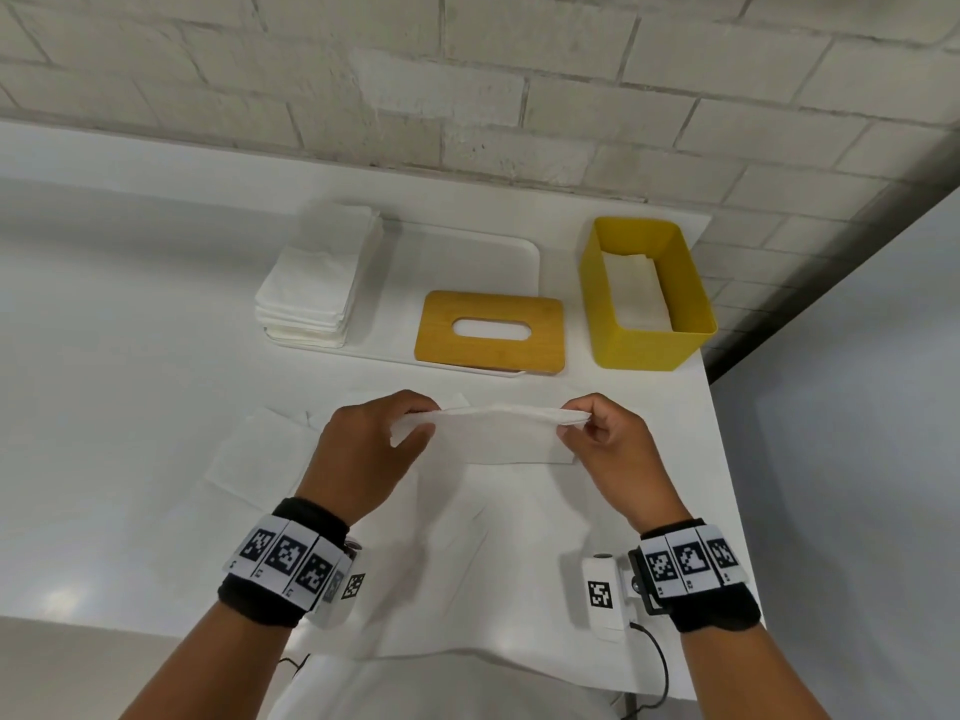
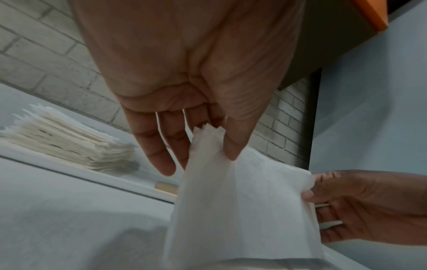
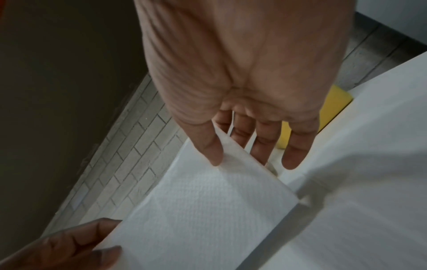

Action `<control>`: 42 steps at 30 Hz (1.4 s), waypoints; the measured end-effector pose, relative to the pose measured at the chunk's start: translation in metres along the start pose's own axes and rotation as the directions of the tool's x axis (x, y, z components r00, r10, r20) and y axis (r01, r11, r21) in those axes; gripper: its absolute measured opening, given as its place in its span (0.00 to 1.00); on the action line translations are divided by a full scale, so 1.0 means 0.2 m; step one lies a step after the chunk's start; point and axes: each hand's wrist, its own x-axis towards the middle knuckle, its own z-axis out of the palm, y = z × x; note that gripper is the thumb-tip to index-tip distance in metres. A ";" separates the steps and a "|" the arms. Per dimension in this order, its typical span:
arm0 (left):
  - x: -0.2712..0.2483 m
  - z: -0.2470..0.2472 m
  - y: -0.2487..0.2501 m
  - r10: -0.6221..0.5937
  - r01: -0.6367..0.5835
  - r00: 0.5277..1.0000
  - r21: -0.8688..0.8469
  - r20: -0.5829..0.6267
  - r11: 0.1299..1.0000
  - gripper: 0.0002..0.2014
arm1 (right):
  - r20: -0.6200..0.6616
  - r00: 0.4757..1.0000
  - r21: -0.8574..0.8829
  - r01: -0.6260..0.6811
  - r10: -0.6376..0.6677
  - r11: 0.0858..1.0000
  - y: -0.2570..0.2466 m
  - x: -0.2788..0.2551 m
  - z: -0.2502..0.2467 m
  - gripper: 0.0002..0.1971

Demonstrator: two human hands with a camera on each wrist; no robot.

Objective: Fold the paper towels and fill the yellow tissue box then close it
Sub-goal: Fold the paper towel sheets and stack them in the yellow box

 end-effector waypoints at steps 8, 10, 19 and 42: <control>-0.01 0.04 -0.01 -0.022 0.019 0.998 0.042 0.060 0.999 0.08 | 0.016 0.998 -0.063 -0.060 0.061 0.996 0.07 -0.02 0.01 0.18; 0.01 0.02 0.02 0.004 -0.005 1.000 0.024 0.023 1.000 0.07 | -0.045 0.998 -0.002 -0.035 0.035 0.999 0.05 -0.03 0.00 0.15; 0.02 0.04 0.03 -0.018 0.018 0.999 0.000 0.035 1.000 0.08 | -0.066 0.997 -0.034 -0.045 0.043 0.998 0.06 -0.02 0.03 0.08; 0.29 0.13 0.40 0.102 -0.300 0.914 0.484 0.393 0.822 0.12 | -0.104 0.993 0.103 -0.050 0.060 0.993 0.08 -0.05 0.05 0.06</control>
